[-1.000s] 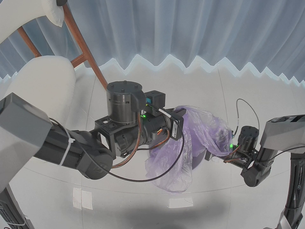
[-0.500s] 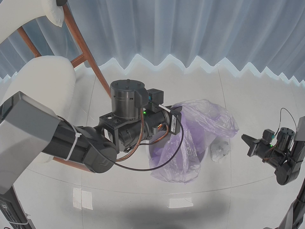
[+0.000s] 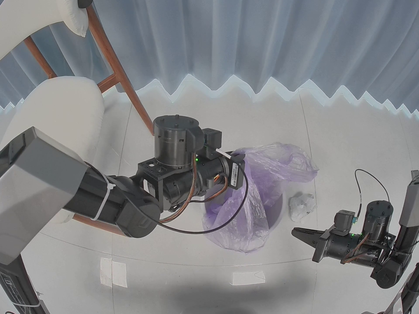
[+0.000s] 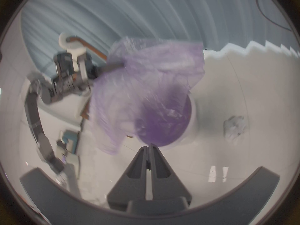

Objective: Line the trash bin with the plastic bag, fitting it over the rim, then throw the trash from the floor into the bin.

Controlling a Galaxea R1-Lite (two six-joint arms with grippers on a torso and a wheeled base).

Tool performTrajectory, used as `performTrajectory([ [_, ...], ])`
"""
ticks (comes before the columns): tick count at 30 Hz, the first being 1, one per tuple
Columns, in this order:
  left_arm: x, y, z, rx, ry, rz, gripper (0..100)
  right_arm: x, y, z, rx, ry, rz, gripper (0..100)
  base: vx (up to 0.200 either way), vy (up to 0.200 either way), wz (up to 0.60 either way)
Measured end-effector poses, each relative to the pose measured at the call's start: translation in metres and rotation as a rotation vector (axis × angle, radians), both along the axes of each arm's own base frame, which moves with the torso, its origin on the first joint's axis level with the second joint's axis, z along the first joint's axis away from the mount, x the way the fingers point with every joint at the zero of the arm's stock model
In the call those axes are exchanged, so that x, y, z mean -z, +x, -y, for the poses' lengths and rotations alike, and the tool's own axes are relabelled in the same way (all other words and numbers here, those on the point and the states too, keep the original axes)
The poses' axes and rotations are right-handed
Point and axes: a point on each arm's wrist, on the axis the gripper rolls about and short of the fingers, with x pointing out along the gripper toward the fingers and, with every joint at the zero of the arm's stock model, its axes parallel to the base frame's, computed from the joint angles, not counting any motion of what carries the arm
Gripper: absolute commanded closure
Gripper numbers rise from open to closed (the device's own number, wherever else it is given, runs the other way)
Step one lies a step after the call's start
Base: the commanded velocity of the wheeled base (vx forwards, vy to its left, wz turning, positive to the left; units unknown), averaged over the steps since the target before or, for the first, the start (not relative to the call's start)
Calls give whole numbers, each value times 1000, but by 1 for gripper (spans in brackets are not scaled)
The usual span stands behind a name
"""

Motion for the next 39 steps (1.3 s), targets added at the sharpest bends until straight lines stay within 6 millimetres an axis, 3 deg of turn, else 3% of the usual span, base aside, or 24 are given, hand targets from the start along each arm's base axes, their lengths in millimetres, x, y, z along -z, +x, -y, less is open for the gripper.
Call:
performTrajectory([
  [1, 3, -1, -1, 0, 10, -4, 100, -5, -4, -3, 9, 42, -20, 100, 0, 0, 0],
  [2, 5, -2, -2, 0, 16, -6, 100, -9, -8, -5, 22, 79, -37, 0, 0, 0, 0],
  [14, 17, -10, -11, 5, 74, 21, 100, -40, -26, -5, 448, 429, -185, 0, 0, 0, 0],
  [20, 16, -16, -12, 14, 81, 26, 100, -56, -4, -9, 502, 467, -199, 0, 0, 0, 0],
  [27, 15, -21, -14, 18, 84, 29, 100, -74, 23, -17, 557, 382, -340, 0, 0, 0, 0],
  [39, 16, -28, -16, 29, 92, 30, 100, -143, 53, -31, 557, 332, -396, 0, 0, 0, 0],
])
